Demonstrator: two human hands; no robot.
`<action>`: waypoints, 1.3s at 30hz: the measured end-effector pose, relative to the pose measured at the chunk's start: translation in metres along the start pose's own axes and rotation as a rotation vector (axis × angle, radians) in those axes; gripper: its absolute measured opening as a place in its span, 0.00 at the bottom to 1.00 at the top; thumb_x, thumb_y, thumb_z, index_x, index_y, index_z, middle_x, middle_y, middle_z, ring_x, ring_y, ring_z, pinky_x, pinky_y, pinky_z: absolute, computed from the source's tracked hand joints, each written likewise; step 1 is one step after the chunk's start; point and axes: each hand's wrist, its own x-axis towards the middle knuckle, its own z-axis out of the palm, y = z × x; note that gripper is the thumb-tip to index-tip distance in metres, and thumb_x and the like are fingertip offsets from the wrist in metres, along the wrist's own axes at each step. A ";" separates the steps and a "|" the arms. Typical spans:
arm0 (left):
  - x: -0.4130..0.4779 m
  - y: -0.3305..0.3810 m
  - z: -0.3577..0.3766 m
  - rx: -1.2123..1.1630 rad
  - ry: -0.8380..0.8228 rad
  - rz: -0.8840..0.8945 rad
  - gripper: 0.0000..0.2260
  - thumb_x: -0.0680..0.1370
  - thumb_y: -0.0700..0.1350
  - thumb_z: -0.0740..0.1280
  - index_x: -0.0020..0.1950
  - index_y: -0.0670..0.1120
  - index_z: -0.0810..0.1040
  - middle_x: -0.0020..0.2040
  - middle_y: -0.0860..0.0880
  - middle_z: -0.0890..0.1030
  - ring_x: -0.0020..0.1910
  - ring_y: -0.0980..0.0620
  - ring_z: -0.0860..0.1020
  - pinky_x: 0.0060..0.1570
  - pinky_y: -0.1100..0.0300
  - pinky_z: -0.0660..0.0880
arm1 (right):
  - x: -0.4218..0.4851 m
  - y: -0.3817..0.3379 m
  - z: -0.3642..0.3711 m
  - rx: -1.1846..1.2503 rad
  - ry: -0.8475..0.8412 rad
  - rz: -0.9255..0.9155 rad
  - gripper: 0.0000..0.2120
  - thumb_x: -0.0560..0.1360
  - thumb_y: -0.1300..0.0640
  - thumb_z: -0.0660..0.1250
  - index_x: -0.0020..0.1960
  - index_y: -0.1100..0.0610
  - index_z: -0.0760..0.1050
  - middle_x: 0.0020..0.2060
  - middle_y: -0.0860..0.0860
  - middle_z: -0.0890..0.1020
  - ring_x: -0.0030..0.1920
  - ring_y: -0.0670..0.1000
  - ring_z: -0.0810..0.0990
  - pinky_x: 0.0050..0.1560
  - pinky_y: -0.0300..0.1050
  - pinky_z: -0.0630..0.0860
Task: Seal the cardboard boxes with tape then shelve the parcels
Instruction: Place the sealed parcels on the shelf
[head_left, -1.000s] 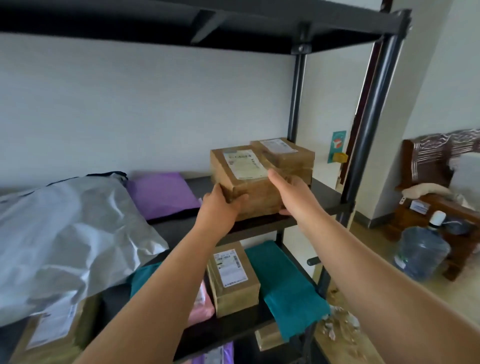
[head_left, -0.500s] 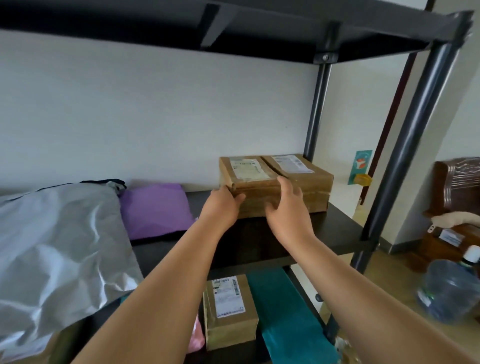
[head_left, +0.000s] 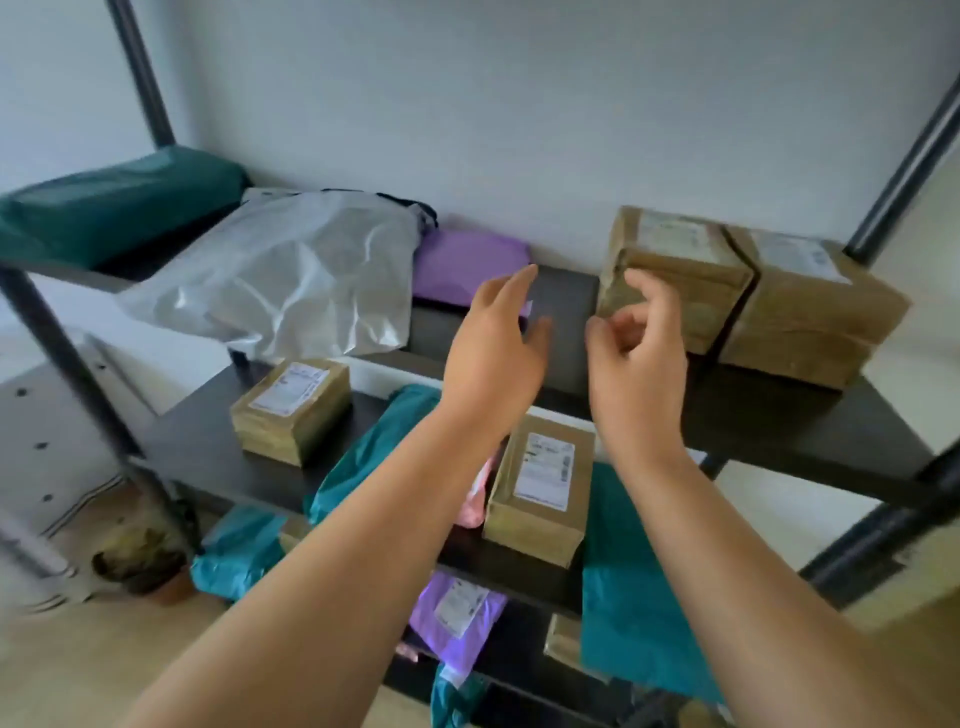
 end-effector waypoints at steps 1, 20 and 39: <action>-0.018 -0.014 -0.015 0.026 0.061 0.008 0.21 0.81 0.43 0.64 0.74 0.49 0.69 0.69 0.50 0.72 0.63 0.52 0.73 0.60 0.61 0.70 | -0.015 -0.006 0.015 0.046 -0.055 -0.015 0.19 0.79 0.60 0.66 0.70 0.53 0.70 0.43 0.44 0.76 0.43 0.42 0.76 0.45 0.31 0.72; -0.514 -0.236 -0.294 0.305 0.298 -1.030 0.16 0.79 0.37 0.60 0.62 0.51 0.80 0.60 0.52 0.78 0.56 0.51 0.78 0.52 0.61 0.70 | -0.469 -0.118 0.201 -0.065 -1.230 -0.077 0.16 0.77 0.64 0.66 0.63 0.57 0.76 0.51 0.55 0.77 0.48 0.51 0.75 0.51 0.45 0.71; -0.776 -0.397 -0.419 0.037 0.505 -1.765 0.18 0.80 0.39 0.58 0.69 0.49 0.75 0.65 0.49 0.78 0.61 0.49 0.76 0.58 0.55 0.74 | -0.800 -0.154 0.361 -0.422 -2.019 -0.038 0.19 0.81 0.51 0.63 0.70 0.52 0.69 0.62 0.51 0.76 0.51 0.50 0.76 0.47 0.44 0.70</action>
